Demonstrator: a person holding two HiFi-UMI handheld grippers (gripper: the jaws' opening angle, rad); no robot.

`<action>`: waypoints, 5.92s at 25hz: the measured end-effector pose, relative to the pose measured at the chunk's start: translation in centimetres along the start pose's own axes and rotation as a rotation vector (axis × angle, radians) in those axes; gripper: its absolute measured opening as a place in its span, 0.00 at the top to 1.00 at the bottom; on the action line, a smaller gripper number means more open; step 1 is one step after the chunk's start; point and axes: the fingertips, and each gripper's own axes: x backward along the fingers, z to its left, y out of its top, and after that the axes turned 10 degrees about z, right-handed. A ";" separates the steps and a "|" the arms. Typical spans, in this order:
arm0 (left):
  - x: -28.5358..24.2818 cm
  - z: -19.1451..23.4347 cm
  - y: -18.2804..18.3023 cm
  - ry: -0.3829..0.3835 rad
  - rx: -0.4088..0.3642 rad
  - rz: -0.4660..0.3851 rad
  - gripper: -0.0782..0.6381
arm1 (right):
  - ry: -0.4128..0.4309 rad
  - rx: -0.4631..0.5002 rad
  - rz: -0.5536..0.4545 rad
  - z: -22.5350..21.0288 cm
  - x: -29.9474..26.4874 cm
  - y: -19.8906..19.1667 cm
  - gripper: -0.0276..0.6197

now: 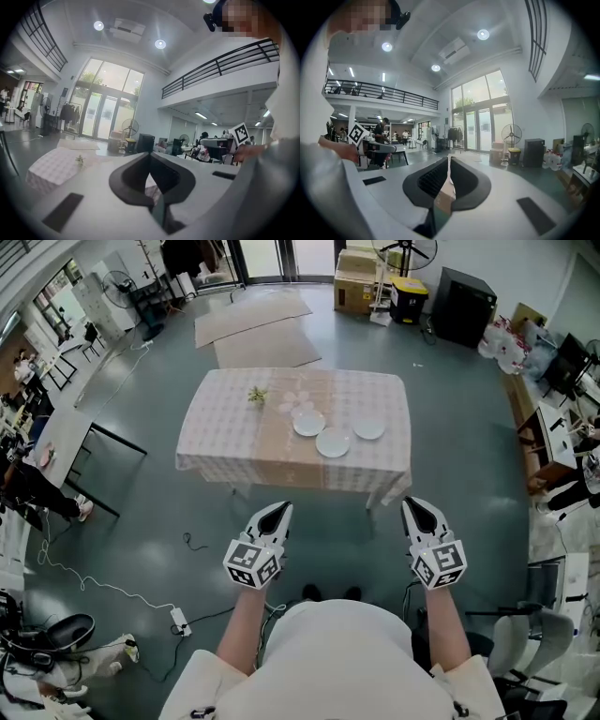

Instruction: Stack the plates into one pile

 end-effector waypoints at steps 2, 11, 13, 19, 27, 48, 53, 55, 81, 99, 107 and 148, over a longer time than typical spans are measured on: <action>-0.1 0.0 0.0 -0.003 -0.003 0.015 0.88 | 0.003 0.004 0.000 0.1 0.0 0.2 0.90; -0.5 0.4 -0.1 -0.044 -0.006 0.029 0.88 | 0.009 -0.014 0.011 0.7 -0.6 -0.1 0.89; -0.4 0.6 -0.2 -0.040 -0.003 0.032 0.88 | 0.002 -0.019 0.012 0.6 -0.7 -0.2 0.88; -0.6 1.0 -0.4 -0.056 -0.001 0.035 0.77 | -0.007 -0.028 0.013 0.7 -1.1 -0.3 0.84; 0.2 2.7 0.0 -0.075 -0.005 0.021 0.75 | -0.033 -0.031 0.019 1.8 -2.6 0.0 0.80; 1.4 7.8 -1.7 -0.129 0.006 0.062 0.75 | -0.095 -0.074 0.052 5.1 -5.9 -0.7 0.80; 0.8 9.1 -1.7 -0.129 0.016 0.079 0.75 | -0.093 -0.083 0.060 4.9 -7.6 -0.5 0.80; 0.2 9.6 -1.9 -0.128 0.021 0.090 0.75 | -0.089 -0.089 0.062 4.5 -8.4 -0.7 0.80; -18.6 16.6 3.7 -0.060 0.064 0.141 0.75 | 0.031 -0.102 0.148 -9.9 -26.1 0.6 0.80; -33.6 20.1 8.7 0.009 0.099 0.163 0.76 | 0.149 -0.129 0.179 -22.0 -38.2 1.5 0.80; -36.1 22.4 9.0 0.011 0.099 0.184 0.76 | 0.158 -0.150 0.195 -23.2 -41.3 0.7 0.80; -53.2 19.5 1.4 -0.486 -0.044 0.542 0.77 | -0.233 -0.378 0.398 -28.3 -40.3 -10.1 0.80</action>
